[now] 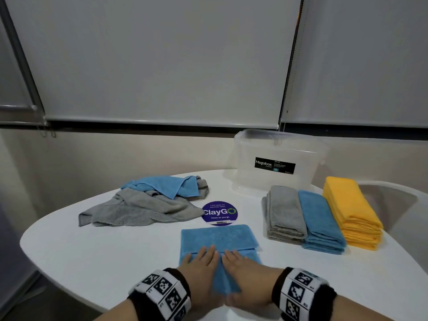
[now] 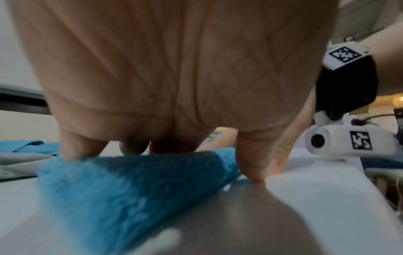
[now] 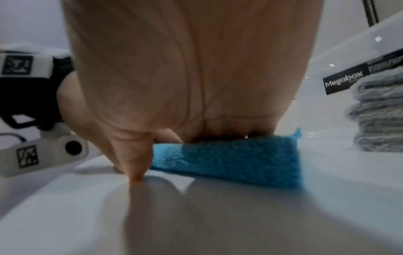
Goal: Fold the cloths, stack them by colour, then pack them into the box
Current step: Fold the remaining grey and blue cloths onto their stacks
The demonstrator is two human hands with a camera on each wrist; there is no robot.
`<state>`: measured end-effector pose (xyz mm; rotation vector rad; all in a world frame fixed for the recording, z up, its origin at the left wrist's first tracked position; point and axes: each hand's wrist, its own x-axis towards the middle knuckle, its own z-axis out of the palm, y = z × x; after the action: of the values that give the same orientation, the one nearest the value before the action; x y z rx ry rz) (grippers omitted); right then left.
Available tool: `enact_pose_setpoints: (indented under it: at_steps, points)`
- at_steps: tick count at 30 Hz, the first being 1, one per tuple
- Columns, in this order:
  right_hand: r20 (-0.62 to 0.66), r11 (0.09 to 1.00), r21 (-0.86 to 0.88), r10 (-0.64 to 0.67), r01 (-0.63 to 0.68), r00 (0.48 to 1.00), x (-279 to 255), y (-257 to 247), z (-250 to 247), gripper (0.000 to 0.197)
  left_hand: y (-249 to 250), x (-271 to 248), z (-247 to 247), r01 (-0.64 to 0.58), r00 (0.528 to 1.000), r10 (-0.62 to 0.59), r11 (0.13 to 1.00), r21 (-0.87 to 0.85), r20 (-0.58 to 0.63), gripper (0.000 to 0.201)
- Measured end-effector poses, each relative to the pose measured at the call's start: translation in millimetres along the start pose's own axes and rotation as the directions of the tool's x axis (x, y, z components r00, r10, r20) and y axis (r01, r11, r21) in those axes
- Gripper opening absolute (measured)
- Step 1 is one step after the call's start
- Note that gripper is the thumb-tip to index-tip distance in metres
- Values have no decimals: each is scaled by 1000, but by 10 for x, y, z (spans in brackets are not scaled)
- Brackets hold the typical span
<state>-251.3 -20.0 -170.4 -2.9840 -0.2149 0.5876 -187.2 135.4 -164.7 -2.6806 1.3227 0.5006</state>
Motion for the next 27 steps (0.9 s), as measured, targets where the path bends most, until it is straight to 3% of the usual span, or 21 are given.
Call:
enact_pose_setpoints:
  at_steps: [1,5,9,12,14,17,22,27]
  points:
    - [58,999,-46,22,-19,998,-43,-32,31,104,19,-5,56,26,999,-26,1000,9,26,95]
    - [60,993,-41,114,-111,992,-205,54,77,74,-60,-95,191,74,997,-74,997,28,23,89]
    - [44,975,-111,198,-192,979,-366,174,121,65,-233,-184,280,100,993,-103,993,60,49,87]
    - [-4,957,-222,189,-185,982,-405,180,114,65,-284,-217,327,90,996,-92,994,63,22,104]
    - [-39,958,-235,158,-163,987,-382,168,76,66,-286,-216,316,93,996,-93,992,80,4,101]
    - [-70,981,-112,153,-160,986,-323,171,-19,66,-248,-207,225,102,994,-104,988,117,15,81]
    - [-64,973,78,222,-217,973,-286,129,-83,38,-155,-131,152,161,986,-164,982,96,20,69]
    - [-30,963,156,225,-218,974,-356,124,-133,27,-222,-184,11,79,996,-76,993,-86,38,50]
